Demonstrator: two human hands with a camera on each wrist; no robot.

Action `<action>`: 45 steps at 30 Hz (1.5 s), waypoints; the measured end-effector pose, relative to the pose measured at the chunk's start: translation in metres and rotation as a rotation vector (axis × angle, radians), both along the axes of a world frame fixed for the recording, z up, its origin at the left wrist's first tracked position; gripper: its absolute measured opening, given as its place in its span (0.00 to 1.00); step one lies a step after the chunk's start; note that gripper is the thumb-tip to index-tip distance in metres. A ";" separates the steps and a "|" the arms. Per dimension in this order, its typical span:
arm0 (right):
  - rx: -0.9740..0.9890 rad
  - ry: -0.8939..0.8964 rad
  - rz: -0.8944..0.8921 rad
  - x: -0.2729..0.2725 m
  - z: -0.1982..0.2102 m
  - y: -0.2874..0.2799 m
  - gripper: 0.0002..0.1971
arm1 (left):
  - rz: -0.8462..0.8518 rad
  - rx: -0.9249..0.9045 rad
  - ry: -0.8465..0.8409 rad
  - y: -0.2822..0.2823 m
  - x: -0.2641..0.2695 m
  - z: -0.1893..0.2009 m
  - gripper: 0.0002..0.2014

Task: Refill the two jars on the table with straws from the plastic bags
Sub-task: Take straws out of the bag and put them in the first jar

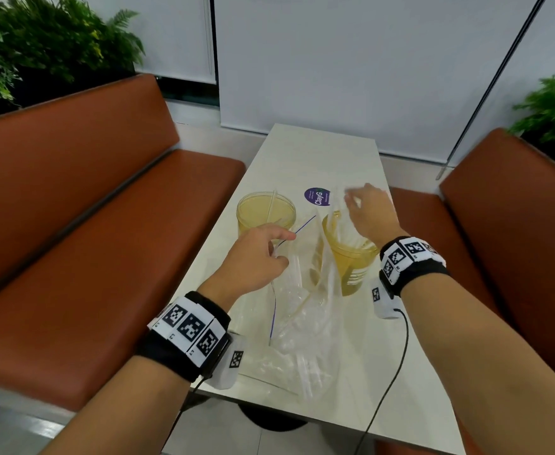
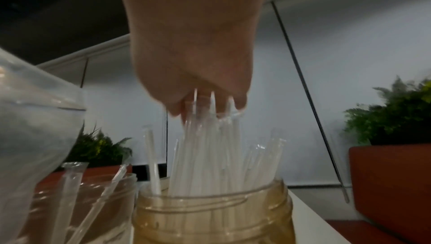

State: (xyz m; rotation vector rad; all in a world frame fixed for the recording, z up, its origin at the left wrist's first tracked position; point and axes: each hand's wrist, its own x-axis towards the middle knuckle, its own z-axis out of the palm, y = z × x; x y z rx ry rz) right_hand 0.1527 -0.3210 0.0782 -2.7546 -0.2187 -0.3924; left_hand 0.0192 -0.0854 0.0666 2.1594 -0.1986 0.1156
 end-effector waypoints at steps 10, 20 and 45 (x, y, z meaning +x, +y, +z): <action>0.270 0.113 0.166 -0.074 0.070 0.065 0.11 | -0.013 -0.017 0.004 -0.006 -0.004 0.006 0.25; -0.220 0.752 -0.070 -0.110 0.018 0.099 0.28 | -0.089 -0.110 -0.055 -0.007 -0.002 0.007 0.28; 0.306 0.873 0.105 -0.091 0.016 0.105 0.07 | 0.031 -0.224 0.052 0.006 0.006 -0.006 0.24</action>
